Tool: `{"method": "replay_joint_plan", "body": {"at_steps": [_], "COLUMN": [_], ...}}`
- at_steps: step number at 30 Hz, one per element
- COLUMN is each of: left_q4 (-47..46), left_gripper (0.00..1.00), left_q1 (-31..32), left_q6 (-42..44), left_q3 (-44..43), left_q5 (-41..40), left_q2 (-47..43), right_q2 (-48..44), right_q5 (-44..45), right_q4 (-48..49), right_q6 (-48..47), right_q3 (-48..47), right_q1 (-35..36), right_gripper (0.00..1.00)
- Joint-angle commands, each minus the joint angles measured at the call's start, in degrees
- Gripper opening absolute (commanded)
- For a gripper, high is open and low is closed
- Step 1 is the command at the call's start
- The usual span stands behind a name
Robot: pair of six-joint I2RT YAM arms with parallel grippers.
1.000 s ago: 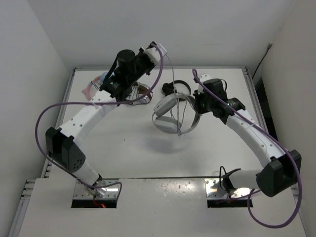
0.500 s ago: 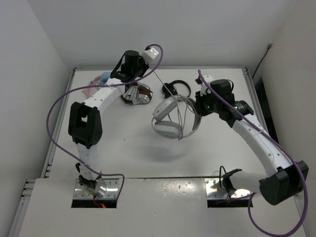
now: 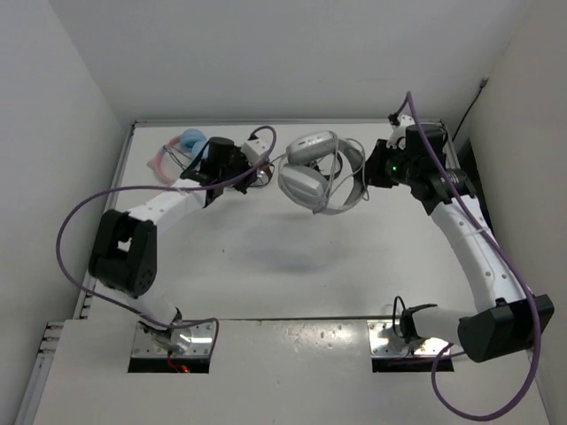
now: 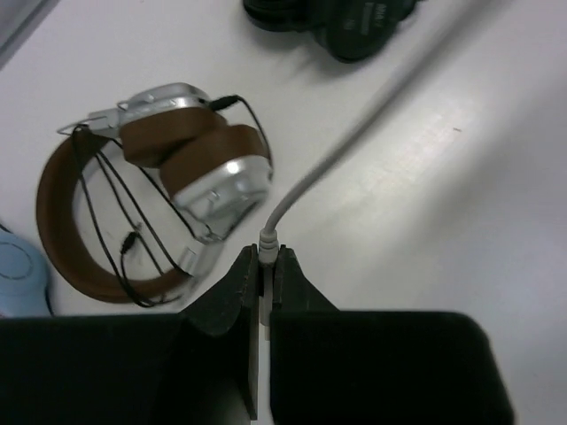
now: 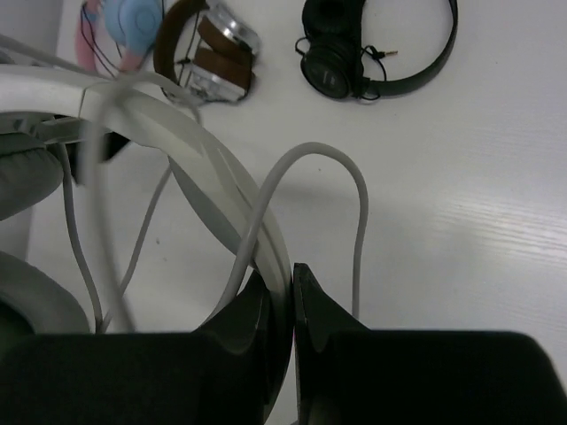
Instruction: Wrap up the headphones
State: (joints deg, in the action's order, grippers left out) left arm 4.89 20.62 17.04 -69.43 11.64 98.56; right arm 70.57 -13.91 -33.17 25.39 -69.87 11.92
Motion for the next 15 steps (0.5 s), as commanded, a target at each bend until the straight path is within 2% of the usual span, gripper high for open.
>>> {"method": "replay_joint_plan", "body": {"at_steps": [1,4,7,8,12,13,15], "left_q4": [-4.4,-5.1,-4.5,-4.5,-3.1,-3.1,-2.4], "left_gripper": [0.00,0.00,0.00,0.00,0.00,0.00,0.00], "left_q1": [-2.6,-1.9,1.3,2.2,7.3,9.5,11.5], "left_q6": [-7.3,-11.6,-14.8,-15.7,-18.0,-18.7,-19.3], "left_q3": [7.8,12.8,14.8,15.3,17.1,17.1,17.1], "left_q5": [13.1,19.4,19.9,19.9,19.1,18.3,17.5], "left_q2": [-10.4,-15.6,-18.8,-19.4,-21.7,-21.7,-21.7], "right_q2": [1.1,3.5,5.6,6.2,9.0,9.8,10.4], "right_q5": [-1.6,-0.2,2.7,6.4,15.2,20.8,24.3], "right_q4": [7.1,6.5,5.2,5.2,3.4,3.4,4.1], "right_q6": [14.8,21.4,24.2,24.2,19.8,16.2,11.7], "right_q3": [-5.6,-6.2,-8.4,-9.8,-12.8,-13.7,-13.7], "right_q1": [-2.2,-3.7,-3.7,-2.9,-0.1,2.2,4.0], "right_gripper": [0.00,0.00,0.00,0.00,0.00,0.00,0.00]}}
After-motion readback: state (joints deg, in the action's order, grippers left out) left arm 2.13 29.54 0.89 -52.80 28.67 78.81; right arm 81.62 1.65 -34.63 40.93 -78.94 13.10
